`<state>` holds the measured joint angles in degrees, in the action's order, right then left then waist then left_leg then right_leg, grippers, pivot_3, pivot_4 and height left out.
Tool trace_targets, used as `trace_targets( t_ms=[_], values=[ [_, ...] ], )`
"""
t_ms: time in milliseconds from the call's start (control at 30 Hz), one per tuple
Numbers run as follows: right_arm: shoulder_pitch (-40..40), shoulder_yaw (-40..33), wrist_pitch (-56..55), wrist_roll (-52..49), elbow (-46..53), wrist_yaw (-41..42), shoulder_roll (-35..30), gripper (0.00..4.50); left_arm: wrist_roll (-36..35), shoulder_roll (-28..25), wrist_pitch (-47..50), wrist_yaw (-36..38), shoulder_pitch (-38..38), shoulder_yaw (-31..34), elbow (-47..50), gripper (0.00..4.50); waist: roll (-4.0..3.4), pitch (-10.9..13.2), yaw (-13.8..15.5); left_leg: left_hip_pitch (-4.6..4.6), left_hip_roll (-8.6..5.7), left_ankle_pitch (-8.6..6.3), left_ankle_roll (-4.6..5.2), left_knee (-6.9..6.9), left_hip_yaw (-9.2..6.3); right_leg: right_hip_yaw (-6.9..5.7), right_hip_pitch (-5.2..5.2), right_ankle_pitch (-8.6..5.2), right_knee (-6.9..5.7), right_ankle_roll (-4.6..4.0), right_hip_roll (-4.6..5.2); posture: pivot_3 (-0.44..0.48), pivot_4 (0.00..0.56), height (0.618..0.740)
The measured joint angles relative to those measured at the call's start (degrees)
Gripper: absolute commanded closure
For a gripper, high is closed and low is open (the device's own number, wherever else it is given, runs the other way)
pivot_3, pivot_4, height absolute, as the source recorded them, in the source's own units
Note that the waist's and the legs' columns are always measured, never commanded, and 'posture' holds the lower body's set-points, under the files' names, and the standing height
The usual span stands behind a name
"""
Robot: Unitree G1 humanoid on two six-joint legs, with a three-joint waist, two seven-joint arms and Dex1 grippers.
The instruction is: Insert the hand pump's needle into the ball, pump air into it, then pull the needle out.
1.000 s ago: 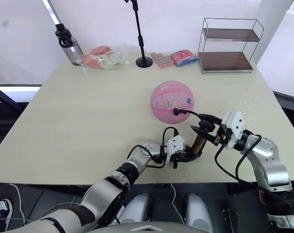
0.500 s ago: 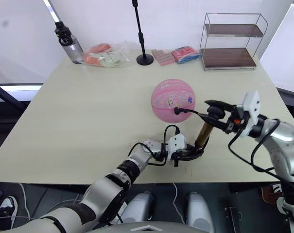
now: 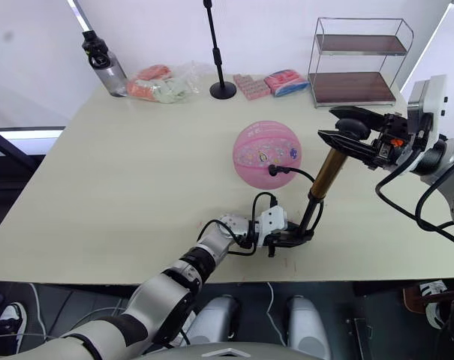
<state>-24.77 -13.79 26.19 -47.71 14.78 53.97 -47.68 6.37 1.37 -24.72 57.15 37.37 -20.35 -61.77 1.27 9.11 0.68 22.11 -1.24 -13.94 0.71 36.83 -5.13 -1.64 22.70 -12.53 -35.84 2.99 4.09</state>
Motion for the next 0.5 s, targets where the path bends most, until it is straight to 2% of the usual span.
trace_targets(
  t_ms=[67, 267, 500],
  values=[
    [0.30, -0.08, -0.08, 0.19, 0.25, -0.03, 0.35, 2.65, 0.00, -0.01, 0.00, -0.01, -0.09, 0.04, 0.00, 3.40, 0.00, 0.00, 0.00, -0.02, 0.00, 0.00, 0.00, 0.00, -0.01, 0.00, -0.01, 0.00, 0.00, 0.00, 0.00, 0.000, 0.150, 0.740],
    [8.08, 0.25, -4.54, 3.86, 1.40, 0.14, 2.42, 2.65, 0.11, -0.08, -0.01, -0.16, -0.38, -0.20, -0.01, 3.40, 0.33, -0.25, 0.01, -0.19, 0.05, 0.00, 0.00, -0.03, -0.01, -0.01, -0.17, -0.01, 0.00, 0.00, -0.03, 0.000, 0.150, 0.740],
    [12.97, 6.04, -10.39, 10.37, -0.92, 0.58, 7.13, 2.65, 0.14, -0.27, -0.01, -0.50, -0.41, -0.42, 0.00, 3.40, 0.43, -0.42, 0.00, -0.28, 0.13, 0.00, -0.01, -0.04, -0.04, -0.04, -0.25, -0.01, -0.01, -0.01, -0.07, 0.000, 0.150, 0.740]
  ],
)
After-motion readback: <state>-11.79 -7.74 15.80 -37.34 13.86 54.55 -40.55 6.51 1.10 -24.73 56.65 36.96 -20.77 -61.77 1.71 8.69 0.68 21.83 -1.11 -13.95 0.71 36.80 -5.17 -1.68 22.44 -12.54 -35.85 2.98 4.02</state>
